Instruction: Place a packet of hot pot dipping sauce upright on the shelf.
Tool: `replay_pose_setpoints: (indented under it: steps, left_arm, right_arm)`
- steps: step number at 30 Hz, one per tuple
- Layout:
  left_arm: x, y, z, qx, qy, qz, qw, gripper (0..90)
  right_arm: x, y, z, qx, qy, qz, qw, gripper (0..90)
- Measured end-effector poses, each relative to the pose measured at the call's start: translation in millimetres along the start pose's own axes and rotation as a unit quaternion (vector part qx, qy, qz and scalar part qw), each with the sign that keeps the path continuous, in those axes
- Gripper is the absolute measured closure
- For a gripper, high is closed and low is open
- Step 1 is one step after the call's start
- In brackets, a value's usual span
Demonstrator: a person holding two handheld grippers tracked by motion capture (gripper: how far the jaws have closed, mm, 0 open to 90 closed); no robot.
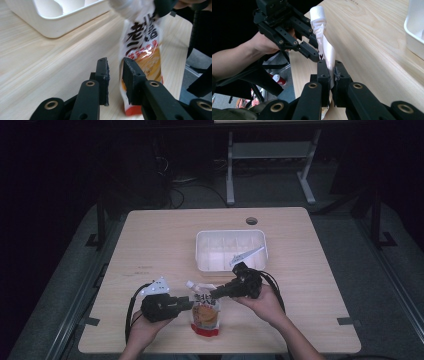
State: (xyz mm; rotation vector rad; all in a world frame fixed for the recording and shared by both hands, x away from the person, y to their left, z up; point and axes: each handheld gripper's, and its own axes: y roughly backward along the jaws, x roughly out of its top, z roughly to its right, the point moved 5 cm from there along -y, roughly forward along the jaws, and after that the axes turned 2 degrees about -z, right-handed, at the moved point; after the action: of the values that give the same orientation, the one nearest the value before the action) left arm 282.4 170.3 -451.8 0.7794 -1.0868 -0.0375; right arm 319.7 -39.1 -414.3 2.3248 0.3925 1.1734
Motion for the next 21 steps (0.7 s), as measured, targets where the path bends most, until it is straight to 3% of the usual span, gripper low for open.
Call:
replay_pose_setpoints:
  steps: [5, 13, 21]
  left_arm:
    - [-2.9, 2.9, -2.5, 0.014, -0.002, -0.007, 0.9999, 69.2]
    - [-6.8, 6.3, -8.0, 0.046, -0.012, -0.021, 0.9986, 64.4]
    - [-12.3, 8.9, -16.6, 0.090, -0.017, -0.037, 0.9951, 58.6]
  right_arm:
    - [2.1, 8.2, -8.0, 0.006, -0.004, 0.006, 1.0000, 85.5]
    - [10.7, 27.0, -11.8, -0.041, -0.009, 0.027, 0.9988, 85.9]
    - [28.9, 56.1, -4.4, -0.086, -0.046, 0.085, 0.9916, 86.3]
